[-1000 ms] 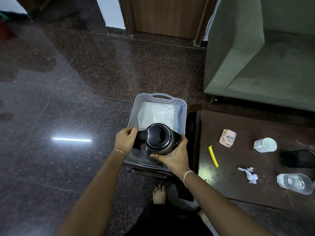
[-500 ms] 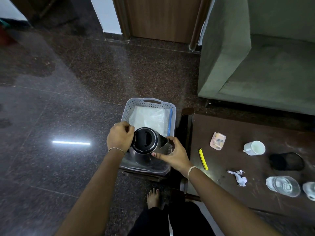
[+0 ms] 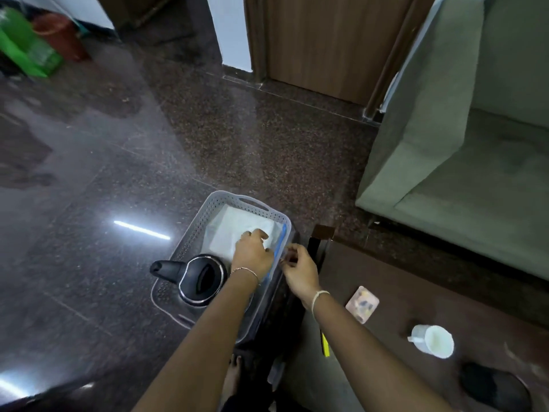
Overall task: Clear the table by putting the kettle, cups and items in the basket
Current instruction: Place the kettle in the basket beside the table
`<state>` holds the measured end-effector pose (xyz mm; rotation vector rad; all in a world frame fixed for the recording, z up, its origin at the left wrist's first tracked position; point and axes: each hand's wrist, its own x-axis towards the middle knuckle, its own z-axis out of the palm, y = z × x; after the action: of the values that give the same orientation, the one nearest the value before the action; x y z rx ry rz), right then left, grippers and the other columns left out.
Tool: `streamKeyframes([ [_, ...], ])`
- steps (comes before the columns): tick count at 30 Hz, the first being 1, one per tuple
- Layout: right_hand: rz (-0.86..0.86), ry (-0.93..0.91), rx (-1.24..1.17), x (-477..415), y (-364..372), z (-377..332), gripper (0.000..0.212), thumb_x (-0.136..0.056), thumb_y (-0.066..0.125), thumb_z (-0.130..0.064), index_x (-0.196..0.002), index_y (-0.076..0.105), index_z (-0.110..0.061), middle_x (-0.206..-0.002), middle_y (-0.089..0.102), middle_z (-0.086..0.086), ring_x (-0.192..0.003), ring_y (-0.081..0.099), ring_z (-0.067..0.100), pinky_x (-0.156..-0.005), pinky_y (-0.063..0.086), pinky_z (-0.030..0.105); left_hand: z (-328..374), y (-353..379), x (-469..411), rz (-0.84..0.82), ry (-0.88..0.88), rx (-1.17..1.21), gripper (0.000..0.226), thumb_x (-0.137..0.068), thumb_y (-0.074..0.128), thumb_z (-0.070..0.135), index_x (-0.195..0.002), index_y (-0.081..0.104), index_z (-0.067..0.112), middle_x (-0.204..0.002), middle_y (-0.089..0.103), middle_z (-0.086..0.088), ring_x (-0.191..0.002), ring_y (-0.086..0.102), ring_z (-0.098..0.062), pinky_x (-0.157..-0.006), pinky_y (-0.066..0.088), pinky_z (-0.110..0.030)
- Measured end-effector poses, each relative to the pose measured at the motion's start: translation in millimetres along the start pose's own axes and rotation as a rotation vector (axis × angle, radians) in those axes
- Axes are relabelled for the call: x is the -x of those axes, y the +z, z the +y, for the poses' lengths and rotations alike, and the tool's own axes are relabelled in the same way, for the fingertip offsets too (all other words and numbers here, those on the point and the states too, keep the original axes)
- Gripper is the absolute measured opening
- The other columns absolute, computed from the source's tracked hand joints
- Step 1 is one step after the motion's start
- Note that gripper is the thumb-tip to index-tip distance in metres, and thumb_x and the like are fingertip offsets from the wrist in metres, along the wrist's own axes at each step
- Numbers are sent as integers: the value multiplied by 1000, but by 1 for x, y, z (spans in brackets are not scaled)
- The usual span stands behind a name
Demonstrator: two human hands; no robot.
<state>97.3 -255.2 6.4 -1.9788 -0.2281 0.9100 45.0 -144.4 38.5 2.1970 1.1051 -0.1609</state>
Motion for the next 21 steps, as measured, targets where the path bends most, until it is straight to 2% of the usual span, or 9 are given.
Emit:
streamKeyframes([
  [2, -27, 13, -33, -17, -1, 6, 40, -87, 68, -12, -122, 51, -16, -97, 59, -14, -88, 62, 12, -71, 48, 12, 1, 22, -12, -65, -76, -49, 39, -85, 54, 9, -123, 52, 7, -127, 49, -18, -114, 52, -37, -99, 42, -41],
  [3, -38, 21, -41, -25, 1, 10, 49, -87, 69, -12, -130, 46, -15, -103, 59, -13, -90, 62, 10, -70, 46, 9, 0, 32, -19, -82, -109, -71, 39, -85, 52, 7, -124, 50, 6, -129, 48, -19, -115, 52, -39, -99, 43, -42],
  [6, -68, 25, 3, -43, 6, 26, 71, -86, 71, -21, -145, 31, -21, -126, 57, -2, -116, 57, 16, -88, 46, 22, -6, 55, -40, -113, -215, -104, 40, -86, 50, 3, -125, 45, 5, -129, 44, -20, -114, 52, -41, -96, 43, -45],
  [9, -88, 11, 40, -60, 12, 45, 72, -88, 67, -29, -147, 25, -25, -138, 55, 2, -128, 52, 20, -103, 45, 37, -12, 71, -61, -107, -325, -63, 38, -86, 54, 5, -122, 42, 4, -127, 43, -22, -114, 51, -44, -95, 43, -47],
  [11, -76, 13, 62, -68, 13, 53, 69, -90, 64, -32, -147, 26, -26, -141, 54, 5, -131, 50, 23, -105, 44, 40, -16, 79, -74, -92, -377, -46, 41, -85, 59, 10, -120, 40, 3, -127, 42, -21, -115, 49, -44, -95, 43, -46],
  [15, -66, -43, 95, -74, 14, 66, 59, -93, 60, -32, -144, 33, -25, -128, 64, 8, -119, 59, 24, -97, 49, 38, -19, 88, -92, -57, -432, -83, 48, -85, 62, 17, -124, 38, 4, -130, 41, -20, -120, 46, -41, -95, 44, -44],
  [19, -89, -37, 84, -74, 14, 66, 55, -94, 58, -33, -143, 34, -27, -122, 66, 6, -112, 62, 24, -95, 51, 43, -20, 83, -99, -32, -400, -148, 33, -88, 52, 6, -120, 44, 1, -124, 53, -22, -116, 54, -40, -93, 46, -41],
  [21, -90, -20, 76, -74, 12, 62, 55, -94, 59, -30, -142, 35, -27, -107, 67, 0, -104, 64, 23, -91, 52, 42, -22, 75, -98, -26, -391, -155, 30, -88, 50, 4, -118, 48, 0, -121, 57, -21, -114, 55, -38, -91, 47, -39],
])
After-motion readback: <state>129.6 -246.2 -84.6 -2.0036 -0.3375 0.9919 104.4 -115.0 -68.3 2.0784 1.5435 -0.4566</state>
